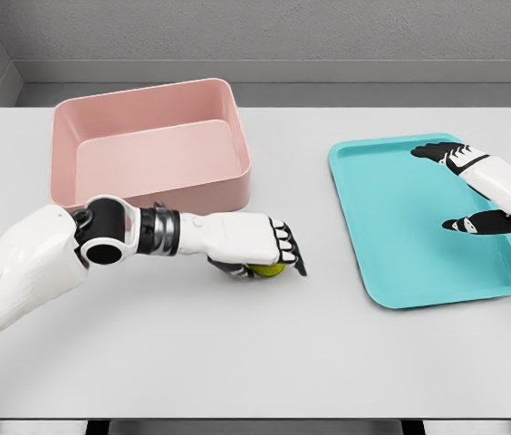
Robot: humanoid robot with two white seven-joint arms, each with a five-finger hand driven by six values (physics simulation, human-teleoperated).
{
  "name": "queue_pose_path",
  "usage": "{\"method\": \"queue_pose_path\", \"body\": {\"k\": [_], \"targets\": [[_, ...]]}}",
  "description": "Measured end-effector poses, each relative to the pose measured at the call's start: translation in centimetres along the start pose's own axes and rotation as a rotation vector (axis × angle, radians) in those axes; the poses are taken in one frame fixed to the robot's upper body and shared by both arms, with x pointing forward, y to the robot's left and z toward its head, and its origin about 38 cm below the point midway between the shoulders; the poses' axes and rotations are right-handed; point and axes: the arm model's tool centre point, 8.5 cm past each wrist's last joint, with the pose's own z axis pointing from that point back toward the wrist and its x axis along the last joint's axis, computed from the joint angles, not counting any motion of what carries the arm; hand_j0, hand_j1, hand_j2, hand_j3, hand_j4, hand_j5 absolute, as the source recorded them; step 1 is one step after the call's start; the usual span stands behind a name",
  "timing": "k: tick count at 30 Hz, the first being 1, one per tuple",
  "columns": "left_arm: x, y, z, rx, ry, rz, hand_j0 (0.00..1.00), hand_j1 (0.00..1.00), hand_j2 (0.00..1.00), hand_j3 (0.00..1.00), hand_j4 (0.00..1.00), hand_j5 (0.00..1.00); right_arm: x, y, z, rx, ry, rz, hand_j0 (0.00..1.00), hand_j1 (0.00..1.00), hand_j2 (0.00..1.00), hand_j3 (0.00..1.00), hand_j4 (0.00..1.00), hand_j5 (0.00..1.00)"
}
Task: Put the tennis from the blue tray into the pink basket with both arms
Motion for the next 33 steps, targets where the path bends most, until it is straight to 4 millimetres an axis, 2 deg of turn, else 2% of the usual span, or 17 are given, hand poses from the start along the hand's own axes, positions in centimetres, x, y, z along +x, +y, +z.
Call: {"method": "queue_pose_path", "body": {"k": [7, 11, 14, 19, 24, 33], "targets": [[-0.8, -0.7, 0.4, -0.014, 0.024, 0.020, 0.79, 0.79, 0.79, 0.79, 0.79, 0.79, 0.0, 0.0, 0.0, 0.000, -0.001, 0.000, 1.00, 1.00, 1.00, 1.00, 1.00, 1.00], [-1.0, -0.8, 0.5, -0.016, 0.030, 0.023, 0.60, 0.60, 0.60, 0.60, 0.60, 0.60, 0.0, 0.0, 0.0, 0.000, -0.001, 0.001, 1.00, 1.00, 1.00, 1.00, 1.00, 1.00], [-1.0, -0.8, 0.5, -0.023, 0.030, 0.027, 0.52, 0.52, 0.52, 0.52, 0.52, 0.52, 0.1, -0.1, 0.0, -0.001, -0.003, 0.002, 1.00, 1.00, 1.00, 1.00, 1.00, 1.00], [-1.0, -0.8, 0.4, -0.031, 0.028, 0.025, 0.52, 0.52, 0.52, 0.52, 0.52, 0.52, 0.1, -0.1, 0.0, -0.002, -0.003, 0.002, 1.00, 1.00, 1.00, 1.00, 1.00, 1.00], [-0.6, 0.1, 0.6, -0.021, 0.015, 0.004, 0.53, 0.53, 0.53, 0.53, 0.53, 0.53, 0.1, -0.1, 0.0, -0.005, -0.003, 0.003, 1.00, 1.00, 1.00, 1.00, 1.00, 1.00], [-0.4, 4.0, 2.8, 0.018, 0.013, -0.081, 0.53, 0.53, 0.53, 0.53, 0.53, 0.53, 0.1, -0.2, 0.1, -0.009, 0.000, 0.003, 1.00, 1.00, 1.00, 1.00, 1.00, 1.00]]}}
